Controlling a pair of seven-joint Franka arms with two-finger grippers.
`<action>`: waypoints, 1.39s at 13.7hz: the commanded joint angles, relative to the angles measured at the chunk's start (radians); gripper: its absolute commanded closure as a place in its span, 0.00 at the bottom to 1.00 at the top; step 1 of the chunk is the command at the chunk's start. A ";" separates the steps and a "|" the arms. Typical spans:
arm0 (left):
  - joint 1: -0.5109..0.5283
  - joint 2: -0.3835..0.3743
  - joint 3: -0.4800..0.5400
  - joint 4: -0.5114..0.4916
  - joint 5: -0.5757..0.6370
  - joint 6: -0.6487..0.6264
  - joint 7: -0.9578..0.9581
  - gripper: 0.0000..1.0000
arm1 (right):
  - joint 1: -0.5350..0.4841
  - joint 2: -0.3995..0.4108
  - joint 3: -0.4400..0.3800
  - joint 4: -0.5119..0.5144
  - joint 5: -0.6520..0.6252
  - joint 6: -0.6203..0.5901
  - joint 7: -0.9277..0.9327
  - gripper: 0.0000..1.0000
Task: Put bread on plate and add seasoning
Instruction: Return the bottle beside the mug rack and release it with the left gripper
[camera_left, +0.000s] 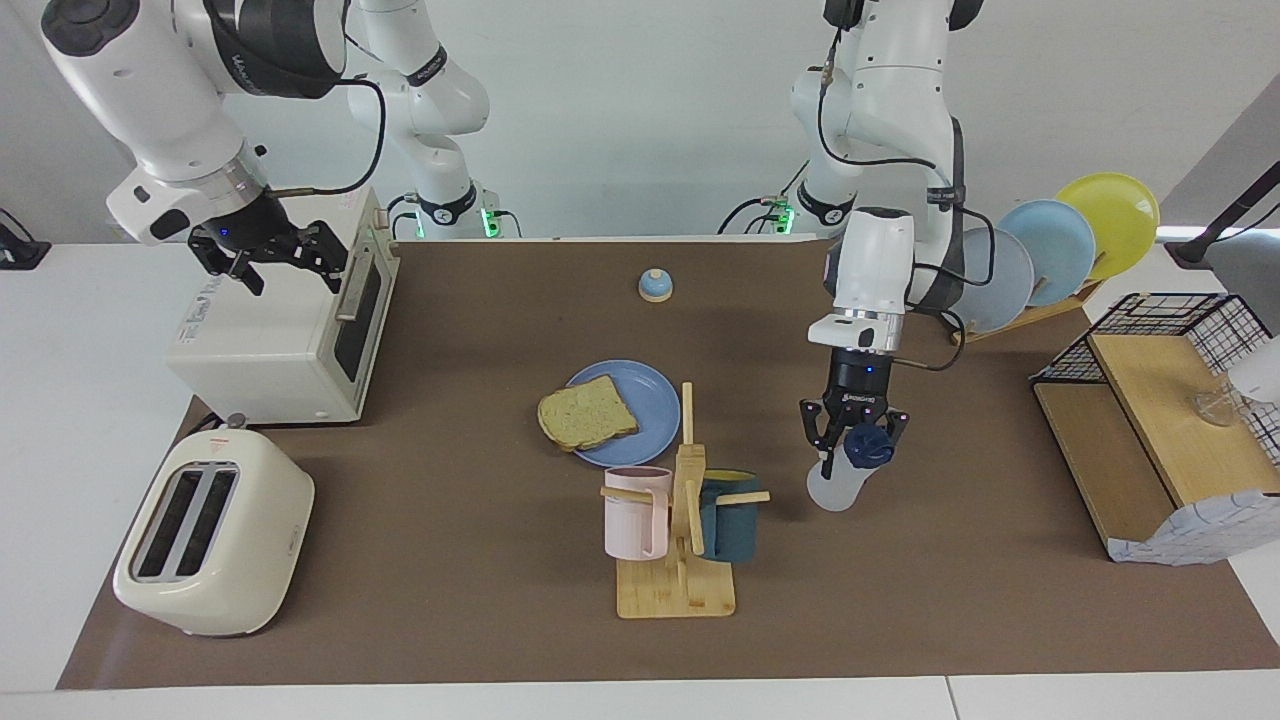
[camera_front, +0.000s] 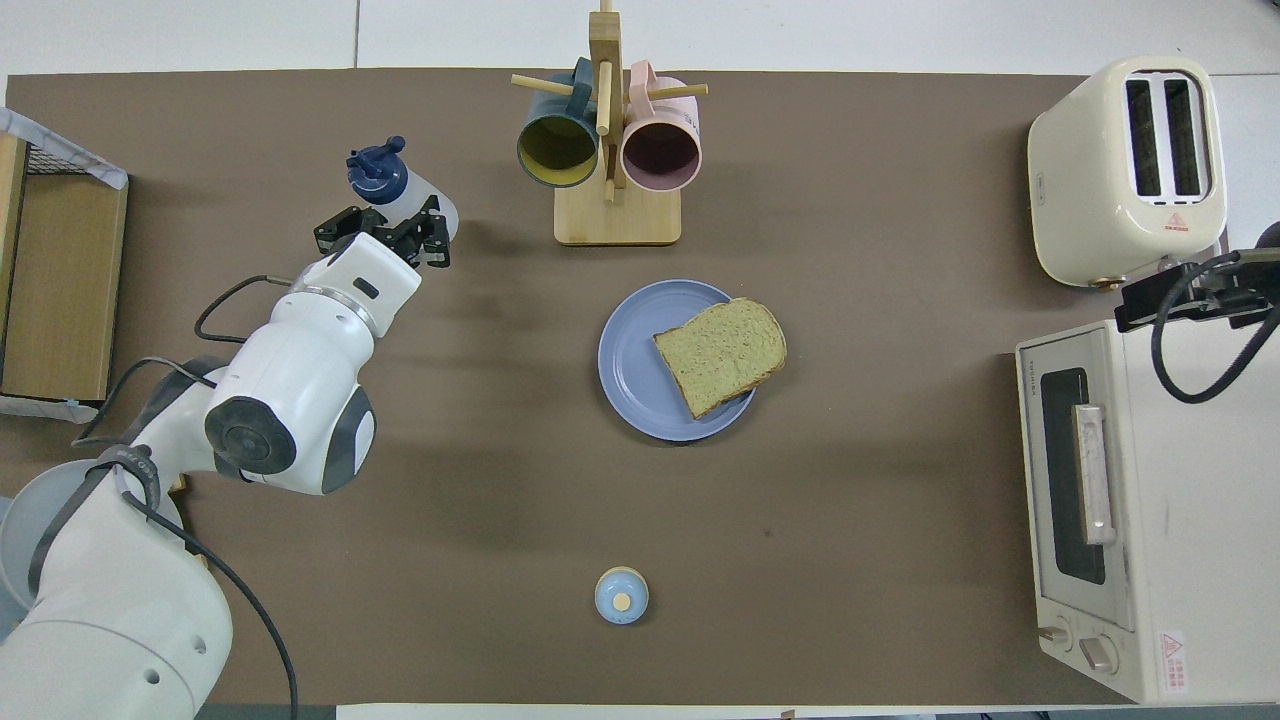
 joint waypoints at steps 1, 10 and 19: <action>-0.001 0.052 0.002 0.016 -0.016 0.058 -0.019 1.00 | -0.011 -0.009 0.006 -0.001 -0.003 -0.015 -0.023 0.00; -0.018 0.155 0.002 0.067 -0.014 0.058 -0.018 1.00 | -0.011 -0.009 0.006 -0.001 -0.003 -0.015 -0.023 0.00; -0.018 0.152 0.002 0.039 -0.011 0.058 -0.004 0.45 | -0.010 -0.009 0.006 -0.001 -0.003 -0.015 -0.023 0.00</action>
